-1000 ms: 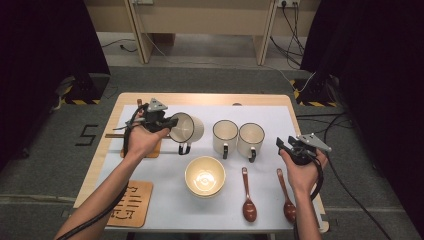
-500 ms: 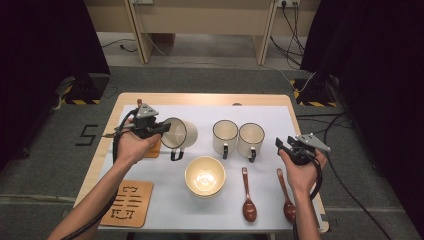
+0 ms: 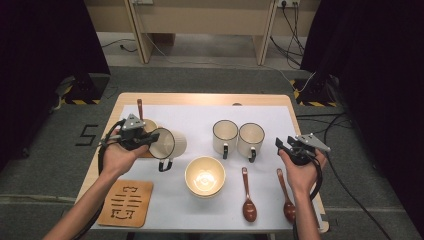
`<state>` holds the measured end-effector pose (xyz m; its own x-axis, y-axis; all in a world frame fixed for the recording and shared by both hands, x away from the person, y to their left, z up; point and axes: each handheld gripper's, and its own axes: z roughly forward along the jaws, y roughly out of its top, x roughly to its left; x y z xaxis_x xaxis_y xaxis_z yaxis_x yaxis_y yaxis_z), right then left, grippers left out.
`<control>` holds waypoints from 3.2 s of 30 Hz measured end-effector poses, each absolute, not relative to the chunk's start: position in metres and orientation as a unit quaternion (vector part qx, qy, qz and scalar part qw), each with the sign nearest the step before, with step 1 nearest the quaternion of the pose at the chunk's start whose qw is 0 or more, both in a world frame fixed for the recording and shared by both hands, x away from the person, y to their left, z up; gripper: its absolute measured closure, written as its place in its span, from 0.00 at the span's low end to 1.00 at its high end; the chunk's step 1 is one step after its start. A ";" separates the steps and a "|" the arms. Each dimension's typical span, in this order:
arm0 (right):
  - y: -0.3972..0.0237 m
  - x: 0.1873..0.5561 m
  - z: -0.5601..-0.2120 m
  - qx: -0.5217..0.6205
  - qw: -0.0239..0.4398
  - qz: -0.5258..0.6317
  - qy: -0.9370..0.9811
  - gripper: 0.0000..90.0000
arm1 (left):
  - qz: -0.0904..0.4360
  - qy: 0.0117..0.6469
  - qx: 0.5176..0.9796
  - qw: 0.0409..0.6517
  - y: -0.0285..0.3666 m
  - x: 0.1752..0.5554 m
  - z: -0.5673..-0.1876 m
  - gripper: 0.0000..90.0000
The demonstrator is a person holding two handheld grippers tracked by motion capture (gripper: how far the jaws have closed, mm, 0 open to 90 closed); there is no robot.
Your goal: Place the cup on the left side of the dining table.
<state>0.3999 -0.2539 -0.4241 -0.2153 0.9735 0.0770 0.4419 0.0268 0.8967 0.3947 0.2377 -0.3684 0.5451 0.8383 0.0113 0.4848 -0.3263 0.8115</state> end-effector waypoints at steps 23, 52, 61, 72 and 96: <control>-0.251 0.400 -0.425 0.544 0.304 0.433 0.651 0.58 | 0.181 0.460 0.795 0.351 0.279 0.372 -0.405 0.92; -0.253 0.400 -0.425 0.548 0.304 0.433 0.648 0.58 | 0.174 0.504 0.779 0.330 0.268 0.396 -0.423 0.89; -0.255 0.399 -0.423 0.547 0.307 0.434 0.647 0.57 | 0.181 0.507 0.770 0.343 0.266 0.399 -0.424 0.73; -0.253 0.399 -0.423 0.546 0.307 0.434 0.647 0.57 | 0.195 0.512 0.749 0.372 0.275 0.384 -0.410 0.55; -0.250 0.399 -0.423 0.542 0.309 0.431 0.652 0.57 | 0.175 0.508 0.741 0.403 0.282 0.322 -0.413 0.54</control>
<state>0.3988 -0.2502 -0.4231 -0.2210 0.9731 0.0656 0.4406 0.0396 0.8968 0.3224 0.2817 -0.4130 0.4228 0.8938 -0.1496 0.6114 -0.1595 0.7751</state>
